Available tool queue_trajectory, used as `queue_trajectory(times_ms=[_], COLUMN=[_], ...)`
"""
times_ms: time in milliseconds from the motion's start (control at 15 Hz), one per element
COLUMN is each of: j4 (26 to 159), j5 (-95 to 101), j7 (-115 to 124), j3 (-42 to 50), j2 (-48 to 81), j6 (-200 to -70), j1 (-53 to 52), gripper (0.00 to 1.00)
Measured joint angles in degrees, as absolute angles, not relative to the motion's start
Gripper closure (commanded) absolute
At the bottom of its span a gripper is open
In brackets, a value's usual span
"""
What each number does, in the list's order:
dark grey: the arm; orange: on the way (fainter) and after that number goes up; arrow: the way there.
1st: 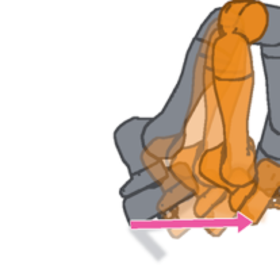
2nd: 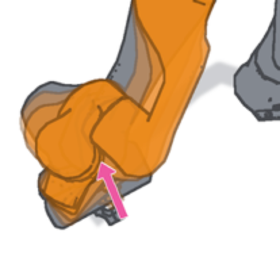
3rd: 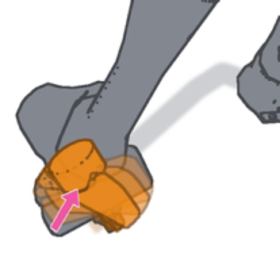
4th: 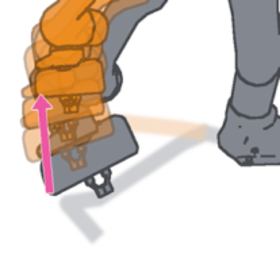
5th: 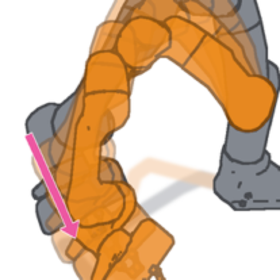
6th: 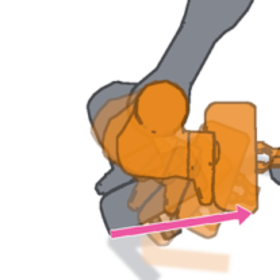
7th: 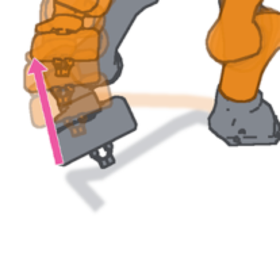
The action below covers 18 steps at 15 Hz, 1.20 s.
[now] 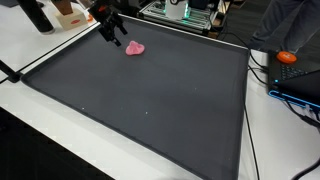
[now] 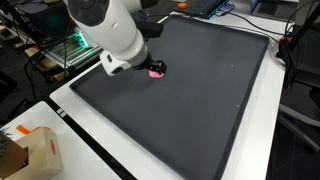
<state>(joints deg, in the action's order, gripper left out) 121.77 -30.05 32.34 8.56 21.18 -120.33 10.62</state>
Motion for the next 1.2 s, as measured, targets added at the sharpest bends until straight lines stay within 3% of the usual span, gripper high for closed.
queue_trajectory(times_ms=[1200], j4=[105.05], j5=[-15.7], j7=[19.45], j3=[6.62], j2=[32.5], j6=[-110.74], j1=[5.65], gripper=[0.0])
